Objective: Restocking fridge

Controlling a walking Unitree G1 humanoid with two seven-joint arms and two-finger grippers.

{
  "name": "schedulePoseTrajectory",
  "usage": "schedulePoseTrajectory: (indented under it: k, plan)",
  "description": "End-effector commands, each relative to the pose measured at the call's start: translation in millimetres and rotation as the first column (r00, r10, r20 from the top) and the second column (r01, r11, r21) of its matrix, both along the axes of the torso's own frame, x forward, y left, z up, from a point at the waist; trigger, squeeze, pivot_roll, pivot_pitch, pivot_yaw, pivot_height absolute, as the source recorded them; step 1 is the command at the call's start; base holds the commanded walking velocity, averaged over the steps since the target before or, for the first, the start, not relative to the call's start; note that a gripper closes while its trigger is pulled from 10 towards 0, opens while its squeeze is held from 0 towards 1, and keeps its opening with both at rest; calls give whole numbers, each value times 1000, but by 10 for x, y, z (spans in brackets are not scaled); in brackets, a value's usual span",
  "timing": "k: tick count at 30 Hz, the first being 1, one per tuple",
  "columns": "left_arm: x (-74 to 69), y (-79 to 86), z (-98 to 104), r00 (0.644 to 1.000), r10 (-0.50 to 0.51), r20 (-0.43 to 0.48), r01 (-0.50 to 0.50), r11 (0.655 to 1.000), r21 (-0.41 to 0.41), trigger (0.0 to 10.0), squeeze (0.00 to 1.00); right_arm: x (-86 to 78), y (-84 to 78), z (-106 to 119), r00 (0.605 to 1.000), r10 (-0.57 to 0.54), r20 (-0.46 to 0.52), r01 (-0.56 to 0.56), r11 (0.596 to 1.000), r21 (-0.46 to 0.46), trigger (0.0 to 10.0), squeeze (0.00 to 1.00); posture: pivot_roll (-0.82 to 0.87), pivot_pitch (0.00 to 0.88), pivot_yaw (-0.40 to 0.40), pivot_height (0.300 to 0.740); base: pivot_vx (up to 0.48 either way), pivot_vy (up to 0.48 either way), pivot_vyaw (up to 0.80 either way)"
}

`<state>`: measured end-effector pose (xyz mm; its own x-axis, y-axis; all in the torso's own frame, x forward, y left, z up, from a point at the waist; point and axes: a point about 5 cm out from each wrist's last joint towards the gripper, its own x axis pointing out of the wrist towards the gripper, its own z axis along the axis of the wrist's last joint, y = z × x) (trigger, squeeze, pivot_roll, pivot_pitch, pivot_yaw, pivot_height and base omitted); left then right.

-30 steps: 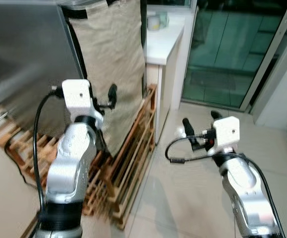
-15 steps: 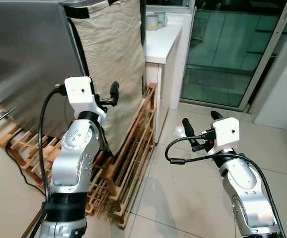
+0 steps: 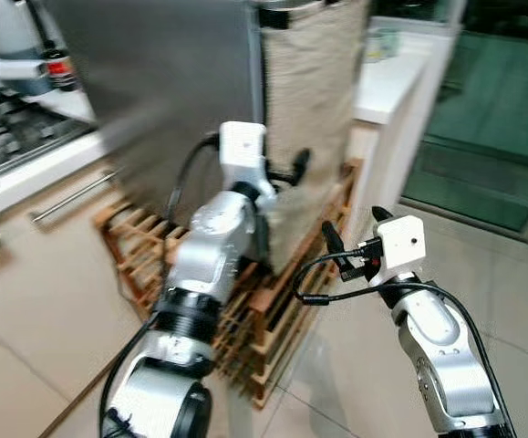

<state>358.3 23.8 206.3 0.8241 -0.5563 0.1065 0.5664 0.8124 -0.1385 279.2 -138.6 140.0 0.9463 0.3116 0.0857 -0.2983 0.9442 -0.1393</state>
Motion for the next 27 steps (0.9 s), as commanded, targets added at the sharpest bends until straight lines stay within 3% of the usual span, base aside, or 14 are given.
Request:
schedulePoseTrajectory:
  k: [1,2,4,6,9,12,13,15,17,20,21,23,25,27]
  plan:
    - [-223,-582,-28,962,-271,-17,272,962,29,10000,0,16,33,96,999,17,30,-17,1000,6,10000,0,-237,0,77,740,0,0,0]
    - [-284,-678,16,944,-330,2,330,944,-3,10000,0,15,23,100,999,12,30,-12,1000,5,10000,0,-237,0,77,740,0,0,0]
    - [-481,-849,172,871,-484,85,490,868,-76,10000,0,4,-8,104,1000,0,29,-1,1000,4,10000,0,-244,0,79,740,0,0,0]
    - [-568,-891,263,831,-539,138,553,826,-107,10000,0,-6,-21,103,1000,-2,25,2,1000,2,10000,0,-245,0,76,740,0,0,0]
    - [-577,-867,318,823,-544,164,564,815,-130,10000,0,-22,-9,109,1000,8,24,-8,1000,-6,10000,0,-244,0,74,740,0,0,0]
    - [-511,-749,313,849,-501,169,523,840,-141,10000,0,-22,0,123,999,15,29,-14,1000,-15,10000,0,-243,0,71,740,0,0,0]
    - [-434,-564,289,890,-427,161,451,878,-163,10000,0,-12,-7,126,1000,13,28,-13,1000,-16,10000,0,-232,0,65,740,0,0,0]
    - [-410,-463,265,903,-399,157,422,892,-162,10000,0,-7,-10,124,1000,11,24,-11,1000,-12,10000,0,-229,0,65,740,0,0,0]
    - [-306,-15,127,963,-237,127,252,960,-124,10000,0,30,-41,99,1000,-16,-4,16,999,28,10000,0,-205,0,59,740,0,0,0]
    - [-246,459,-57,996,-65,61,72,990,-119,10000,0,69,-81,61,999,-35,-31,36,998,57,10000,0,-164,0,42,740,0,0,0]
    - [-246,459,-57,996,-65,61,72,990,-119,10000,0,69,-81,61,999,-35,-31,36,998,57,10000,0,-164,0,42,740,0,0,0]
    - [-237,792,-188,997,70,12,-68,990,-120,10000,0,98,-80,32,998,-32,-48,35,997,66,10000,0,-144,0,33,740,0,0,0]
    - [-263,1140,-289,971,238,-33,-240,961,-135,10000,0,134,-40,7,998,-13,-61,17,997,70,10000,0,-119,0,20,740,0,0,0]
    - [-301,1364,-338,927,372,-54,-376,917,-132,10000,0,165,-28,-8,998,-3,-70,9,997,74,10000,0,-100,0,12,740,0,0,0]
